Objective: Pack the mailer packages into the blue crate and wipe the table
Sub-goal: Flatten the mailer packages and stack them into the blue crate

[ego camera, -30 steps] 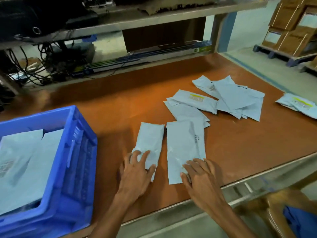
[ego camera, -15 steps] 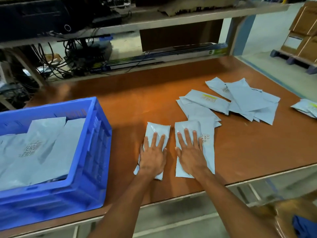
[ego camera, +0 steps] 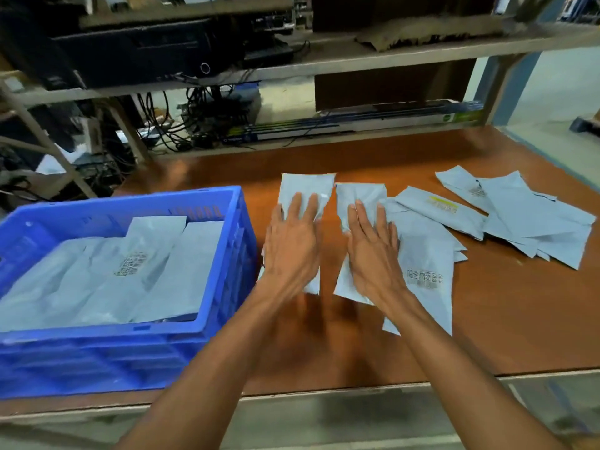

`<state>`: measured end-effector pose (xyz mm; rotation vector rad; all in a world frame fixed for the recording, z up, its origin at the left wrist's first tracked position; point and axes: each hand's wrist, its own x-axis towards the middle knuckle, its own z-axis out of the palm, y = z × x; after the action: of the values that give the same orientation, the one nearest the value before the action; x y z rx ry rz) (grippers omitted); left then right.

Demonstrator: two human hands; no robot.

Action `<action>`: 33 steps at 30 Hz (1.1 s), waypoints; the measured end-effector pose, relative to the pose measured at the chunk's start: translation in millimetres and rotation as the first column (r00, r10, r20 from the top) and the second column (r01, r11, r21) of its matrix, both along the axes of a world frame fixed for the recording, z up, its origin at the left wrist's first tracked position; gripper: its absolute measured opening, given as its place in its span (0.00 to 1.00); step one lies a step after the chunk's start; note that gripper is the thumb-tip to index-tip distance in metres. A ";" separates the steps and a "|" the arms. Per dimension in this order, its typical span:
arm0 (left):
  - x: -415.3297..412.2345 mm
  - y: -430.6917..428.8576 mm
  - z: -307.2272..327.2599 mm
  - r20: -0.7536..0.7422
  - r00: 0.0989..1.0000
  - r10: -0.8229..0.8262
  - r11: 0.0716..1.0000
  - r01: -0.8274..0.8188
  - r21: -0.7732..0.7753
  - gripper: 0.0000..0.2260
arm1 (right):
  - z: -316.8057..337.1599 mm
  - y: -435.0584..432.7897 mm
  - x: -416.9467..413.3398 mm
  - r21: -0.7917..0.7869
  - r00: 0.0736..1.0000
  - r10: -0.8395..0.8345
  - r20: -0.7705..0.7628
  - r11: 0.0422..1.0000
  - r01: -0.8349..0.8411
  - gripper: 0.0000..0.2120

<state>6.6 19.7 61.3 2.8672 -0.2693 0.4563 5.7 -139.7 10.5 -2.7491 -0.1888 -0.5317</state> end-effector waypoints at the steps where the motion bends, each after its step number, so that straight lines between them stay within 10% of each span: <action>1: 1.7 14.9 23.3 0.076 0.997 -0.002 1.000 0.002 -0.007 0.25 | 23.5 18.4 3.1 0.016 0.999 0.028 0.035 0.999 -0.028 0.25; 9: -34.1 221.8 105.6 0.322 0.938 0.124 0.987 -0.150 0.057 0.19 | 131.8 203.0 3.5 0.203 0.926 0.301 0.229 0.915 -0.348 0.24; 18: -54.9 474.8 37.4 -0.044 0.954 0.296 0.944 -0.285 0.168 0.23 | 90.0 451.2 -19.1 -0.003 0.902 0.425 -0.073 0.905 -0.426 0.23; 23: -30.6 497.3 22.8 -0.188 0.959 0.213 0.960 -0.170 0.224 0.22 | 66.5 498.1 -15.5 -0.078 0.885 0.306 -0.351 0.932 -0.353 0.27; 26: -21.8 495.3 5.6 -0.431 0.885 0.176 0.938 -0.018 0.346 0.18 | 43.9 502.6 -11.5 -0.066 0.708 0.211 -0.674 0.937 -0.343 0.31; 33: -17.8 499.2 -8.2 -0.513 0.842 0.168 0.892 0.091 0.442 0.21 | 31.3 504.4 -7.5 -0.086 0.658 0.196 -0.727 0.925 -0.370 0.33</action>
<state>-11.3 518.9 53.1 3.2930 -0.2328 -0.4965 -1.8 364.7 41.7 -2.8243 -0.5005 0.6947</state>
